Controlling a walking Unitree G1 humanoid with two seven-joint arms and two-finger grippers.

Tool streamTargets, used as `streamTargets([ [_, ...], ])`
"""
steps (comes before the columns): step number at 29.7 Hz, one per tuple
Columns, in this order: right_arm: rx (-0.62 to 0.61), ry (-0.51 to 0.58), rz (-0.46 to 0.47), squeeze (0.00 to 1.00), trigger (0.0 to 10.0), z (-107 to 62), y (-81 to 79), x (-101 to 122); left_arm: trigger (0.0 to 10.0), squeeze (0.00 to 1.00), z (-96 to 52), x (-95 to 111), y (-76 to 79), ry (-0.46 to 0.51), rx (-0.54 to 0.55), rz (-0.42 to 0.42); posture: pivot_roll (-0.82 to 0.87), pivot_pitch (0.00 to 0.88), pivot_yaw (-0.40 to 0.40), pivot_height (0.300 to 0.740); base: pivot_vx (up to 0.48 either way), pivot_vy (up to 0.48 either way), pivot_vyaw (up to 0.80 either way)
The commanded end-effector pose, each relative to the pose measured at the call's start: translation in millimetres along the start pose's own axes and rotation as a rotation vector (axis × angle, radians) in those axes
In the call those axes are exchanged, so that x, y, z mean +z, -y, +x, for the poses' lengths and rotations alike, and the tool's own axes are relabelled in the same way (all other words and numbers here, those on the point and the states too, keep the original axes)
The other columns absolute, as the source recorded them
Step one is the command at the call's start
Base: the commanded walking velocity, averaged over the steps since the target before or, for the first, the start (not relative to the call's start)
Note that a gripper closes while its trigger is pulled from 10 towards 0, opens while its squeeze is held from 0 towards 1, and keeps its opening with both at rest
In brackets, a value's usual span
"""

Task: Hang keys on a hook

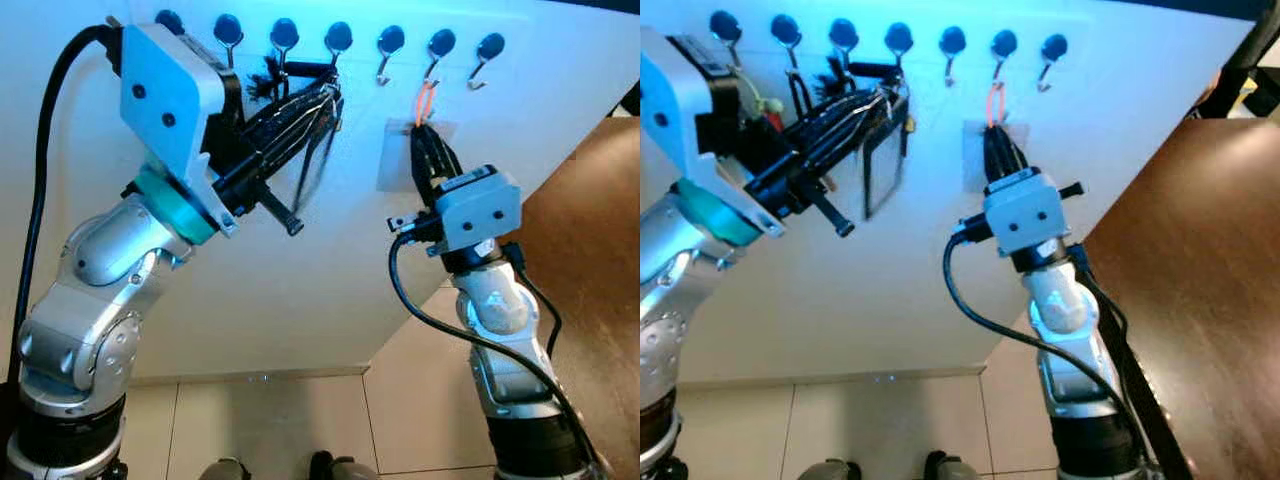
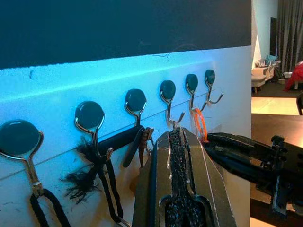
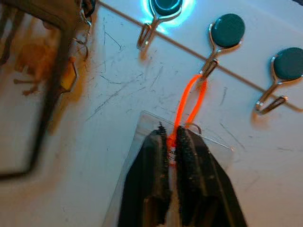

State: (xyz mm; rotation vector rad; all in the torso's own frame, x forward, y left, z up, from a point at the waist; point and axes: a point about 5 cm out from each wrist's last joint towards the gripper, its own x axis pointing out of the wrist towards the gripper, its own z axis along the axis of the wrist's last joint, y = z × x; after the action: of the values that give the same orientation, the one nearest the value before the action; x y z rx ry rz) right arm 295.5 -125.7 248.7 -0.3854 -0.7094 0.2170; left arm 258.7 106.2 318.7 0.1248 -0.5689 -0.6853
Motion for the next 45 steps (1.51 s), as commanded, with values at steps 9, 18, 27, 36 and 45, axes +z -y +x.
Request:
streamTargets([
  [9,-0.091,0.071,-0.005,0.0,10.0,-22.5,12.6,10,10.0,0.0,5.2,5,5.5,0.04,-0.04,-0.022,0.1,0.106,-0.001,0.74,0.0,0.0,0.0],
  [18,-0.052,-0.112,-0.034,0.0,10.0,-70.8,-7.7,-15,10.0,0.0,11.1,14,4.5,0.093,-0.076,-0.049,0.08,0.098,0.009,0.74,0.0,0.0,0.0],
  [27,0.023,-0.062,0.001,0.0,10.0,-43.9,-24.7,-22,10.0,0.0,30.8,-9,17.4,-0.062,-0.148,0.059,0.1,0.081,-0.002,0.74,0.0,0.0,0.0],
  [36,0.039,-0.058,-0.007,0.0,10.0,-41.7,-27.2,-23,10.0,0.0,43.0,-9,21.7,-0.061,-0.134,0.134,0.1,0.075,-0.001,0.74,0.0,0.0,0.0],
  [45,0.045,-0.061,-0.009,0.0,10.0,-43.6,-29.7,-25,10.0,0.0,50.3,5,11.9,0.007,-0.059,0.125,0.11,0.079,0.0,0.74,0.0,0.0,0.0],
])
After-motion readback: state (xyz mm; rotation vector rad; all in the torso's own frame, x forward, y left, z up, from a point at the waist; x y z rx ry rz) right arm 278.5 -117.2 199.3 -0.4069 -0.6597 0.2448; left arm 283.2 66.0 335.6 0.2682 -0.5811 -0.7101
